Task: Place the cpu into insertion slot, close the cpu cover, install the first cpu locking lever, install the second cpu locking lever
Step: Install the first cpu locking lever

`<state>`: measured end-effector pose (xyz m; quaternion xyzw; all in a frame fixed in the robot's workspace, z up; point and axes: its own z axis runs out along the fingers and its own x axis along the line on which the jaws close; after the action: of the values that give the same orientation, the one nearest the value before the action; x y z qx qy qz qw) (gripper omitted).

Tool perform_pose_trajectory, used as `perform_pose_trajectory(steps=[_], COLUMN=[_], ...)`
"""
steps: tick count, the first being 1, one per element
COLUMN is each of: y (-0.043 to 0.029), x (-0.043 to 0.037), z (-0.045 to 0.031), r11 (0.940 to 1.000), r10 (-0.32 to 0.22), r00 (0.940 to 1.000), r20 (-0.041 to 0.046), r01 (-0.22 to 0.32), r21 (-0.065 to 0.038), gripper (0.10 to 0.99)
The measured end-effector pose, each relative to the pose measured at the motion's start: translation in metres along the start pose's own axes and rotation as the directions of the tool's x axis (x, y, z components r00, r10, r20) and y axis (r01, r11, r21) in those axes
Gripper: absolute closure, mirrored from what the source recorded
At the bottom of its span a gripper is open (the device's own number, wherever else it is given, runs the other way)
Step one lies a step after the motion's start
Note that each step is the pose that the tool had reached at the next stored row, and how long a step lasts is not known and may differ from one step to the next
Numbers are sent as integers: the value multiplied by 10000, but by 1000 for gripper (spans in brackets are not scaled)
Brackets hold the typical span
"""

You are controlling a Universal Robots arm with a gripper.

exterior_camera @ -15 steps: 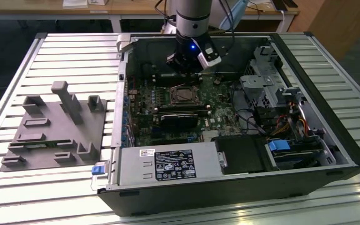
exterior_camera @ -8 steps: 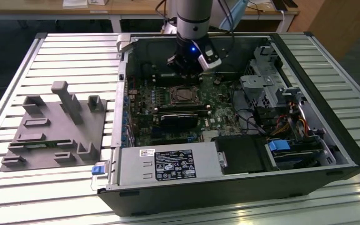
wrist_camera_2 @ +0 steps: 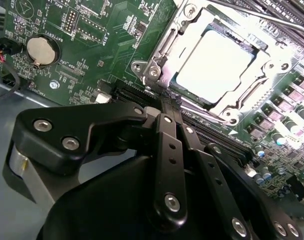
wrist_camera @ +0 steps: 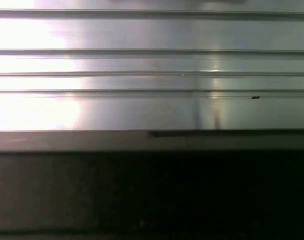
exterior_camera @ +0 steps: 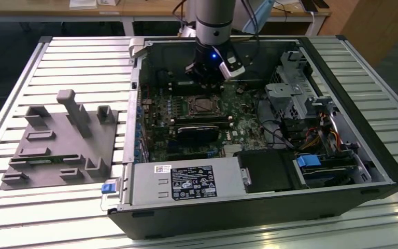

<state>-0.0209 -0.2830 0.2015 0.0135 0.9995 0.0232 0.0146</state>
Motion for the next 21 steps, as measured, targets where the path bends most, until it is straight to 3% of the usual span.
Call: perform_pose_trajectory(steps=[7,16,21], y=[11,18,16], x=[-6,-9,-8], z=[37,22,18], r11=[9999,9999,9998], r10=[-4,-5,-7], r00=[10000,10000,10000], r20=[-4,7,4], r01=[4,5,7], r21=[162,168,222], gripper=[973,973,973])
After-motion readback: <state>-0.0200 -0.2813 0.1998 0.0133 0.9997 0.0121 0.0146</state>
